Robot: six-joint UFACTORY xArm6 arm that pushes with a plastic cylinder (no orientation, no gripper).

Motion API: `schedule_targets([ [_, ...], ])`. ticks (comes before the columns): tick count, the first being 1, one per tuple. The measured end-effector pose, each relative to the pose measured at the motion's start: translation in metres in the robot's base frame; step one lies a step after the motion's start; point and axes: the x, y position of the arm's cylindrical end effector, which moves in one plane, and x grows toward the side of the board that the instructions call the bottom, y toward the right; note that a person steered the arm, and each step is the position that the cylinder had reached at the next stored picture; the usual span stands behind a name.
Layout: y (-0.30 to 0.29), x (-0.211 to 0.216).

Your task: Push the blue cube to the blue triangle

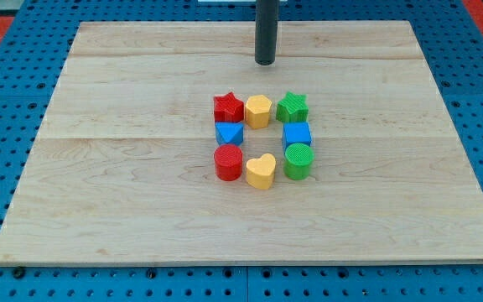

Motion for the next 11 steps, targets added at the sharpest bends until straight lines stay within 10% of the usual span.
schedule_targets([
  [3,0.161,0.035],
  [6,0.19,0.269],
  [11,-0.028,0.181],
])
